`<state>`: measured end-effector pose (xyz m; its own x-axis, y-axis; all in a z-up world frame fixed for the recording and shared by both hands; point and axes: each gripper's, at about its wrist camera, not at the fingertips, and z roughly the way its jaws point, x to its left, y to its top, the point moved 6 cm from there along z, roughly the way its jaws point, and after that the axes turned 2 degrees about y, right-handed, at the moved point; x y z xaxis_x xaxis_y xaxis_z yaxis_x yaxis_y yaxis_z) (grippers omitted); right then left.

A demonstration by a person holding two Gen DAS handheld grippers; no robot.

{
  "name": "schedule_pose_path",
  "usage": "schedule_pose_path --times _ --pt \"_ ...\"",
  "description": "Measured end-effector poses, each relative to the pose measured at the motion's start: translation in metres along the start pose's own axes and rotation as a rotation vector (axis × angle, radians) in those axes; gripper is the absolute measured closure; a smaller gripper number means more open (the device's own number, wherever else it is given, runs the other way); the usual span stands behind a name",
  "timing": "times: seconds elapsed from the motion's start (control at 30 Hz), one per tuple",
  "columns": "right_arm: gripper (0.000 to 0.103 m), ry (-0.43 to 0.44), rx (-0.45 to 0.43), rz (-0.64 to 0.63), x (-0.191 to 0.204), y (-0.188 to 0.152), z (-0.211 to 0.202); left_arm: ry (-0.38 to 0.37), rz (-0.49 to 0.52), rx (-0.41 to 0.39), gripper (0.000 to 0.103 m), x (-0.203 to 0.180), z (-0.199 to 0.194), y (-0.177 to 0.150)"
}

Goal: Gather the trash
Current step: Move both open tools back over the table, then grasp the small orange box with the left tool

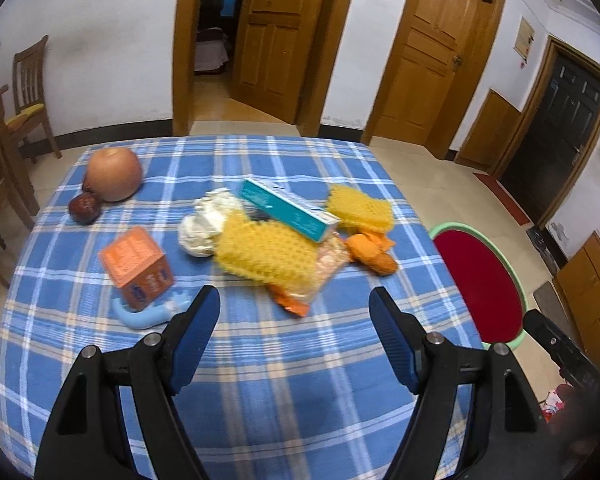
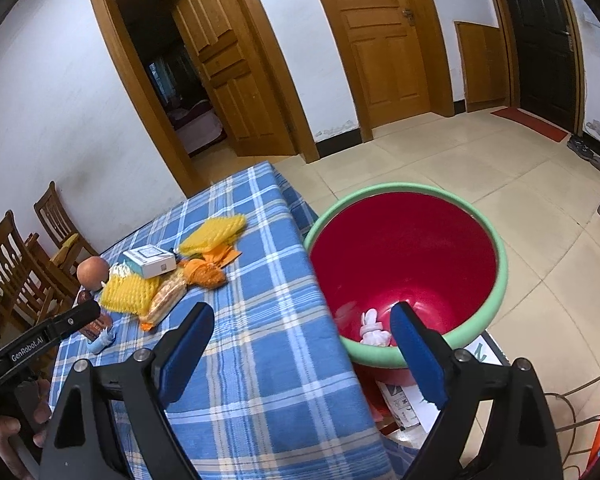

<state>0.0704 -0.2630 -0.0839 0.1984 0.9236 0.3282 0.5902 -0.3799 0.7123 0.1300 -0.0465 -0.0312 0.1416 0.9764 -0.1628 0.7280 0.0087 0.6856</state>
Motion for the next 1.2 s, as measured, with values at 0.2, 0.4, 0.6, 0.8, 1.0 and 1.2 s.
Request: schedule_pose_path --times 0.2,0.4,0.6,0.8,1.0,1.2 --pt "0.008 0.009 0.029 0.009 0.008 -0.007 0.014 0.050 -0.034 0.000 0.027 0.029 0.000 -0.003" --pt "0.008 0.013 0.053 -0.004 0.017 -0.012 0.024 0.099 -0.078 0.015 0.027 0.060 0.007 -0.008" --pt "0.008 0.012 0.071 -0.012 0.023 -0.015 0.032 0.160 -0.103 0.023 0.027 0.088 0.018 -0.009" --pt "0.008 0.018 0.091 -0.028 0.029 -0.019 0.038 0.215 -0.074 0.021 0.027 0.107 0.036 0.002" --pt "0.008 0.015 0.106 -0.041 0.034 -0.020 0.044 0.243 -0.031 0.033 0.027 0.118 0.055 0.011" --pt "0.008 0.013 0.124 -0.052 0.039 -0.020 0.051 0.213 -0.031 0.055 0.027 0.123 0.068 0.012"
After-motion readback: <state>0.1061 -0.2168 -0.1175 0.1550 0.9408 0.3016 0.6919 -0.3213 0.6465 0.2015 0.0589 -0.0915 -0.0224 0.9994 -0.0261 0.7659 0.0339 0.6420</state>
